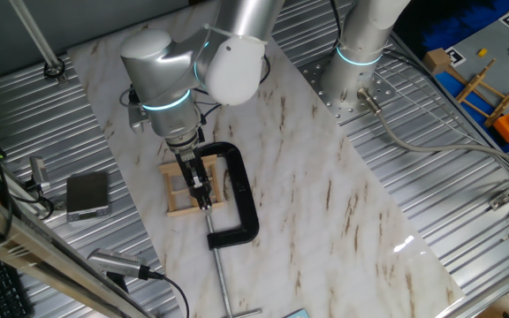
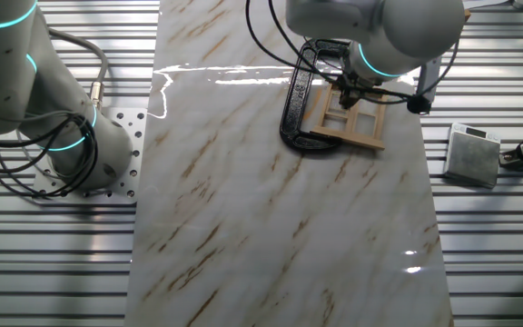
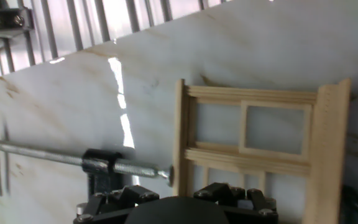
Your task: Close a sliding window
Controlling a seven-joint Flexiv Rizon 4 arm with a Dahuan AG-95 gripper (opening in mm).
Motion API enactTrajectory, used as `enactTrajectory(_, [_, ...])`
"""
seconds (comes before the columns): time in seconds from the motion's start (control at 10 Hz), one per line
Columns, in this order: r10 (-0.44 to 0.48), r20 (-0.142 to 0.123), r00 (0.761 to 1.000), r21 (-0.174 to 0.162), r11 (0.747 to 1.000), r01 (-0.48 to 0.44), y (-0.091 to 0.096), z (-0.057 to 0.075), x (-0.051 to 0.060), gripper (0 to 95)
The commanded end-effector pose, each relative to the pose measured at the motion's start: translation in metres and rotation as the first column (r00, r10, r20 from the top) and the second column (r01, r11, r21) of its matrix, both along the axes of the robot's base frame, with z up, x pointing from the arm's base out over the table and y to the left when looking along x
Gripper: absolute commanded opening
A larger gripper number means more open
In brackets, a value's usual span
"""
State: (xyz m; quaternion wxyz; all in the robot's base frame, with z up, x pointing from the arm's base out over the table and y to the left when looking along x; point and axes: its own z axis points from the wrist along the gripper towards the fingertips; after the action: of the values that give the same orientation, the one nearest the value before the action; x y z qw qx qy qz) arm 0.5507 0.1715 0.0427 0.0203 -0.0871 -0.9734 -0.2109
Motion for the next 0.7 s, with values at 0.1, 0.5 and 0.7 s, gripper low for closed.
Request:
enactTrajectory(0.1, [-0.009,-0.001,1.0,0.0,1.0,0.009,0.005,-0.001,0.004,76.0])
enactTrajectory(0.5, [-0.018,-0.001,1.0,0.009,1.0,0.018,0.013,-0.002,0.006,76.0])
enactTrajectory(0.7, [-0.022,-0.004,1.0,0.007,1.0,0.022,0.016,-0.004,0.006,76.0])
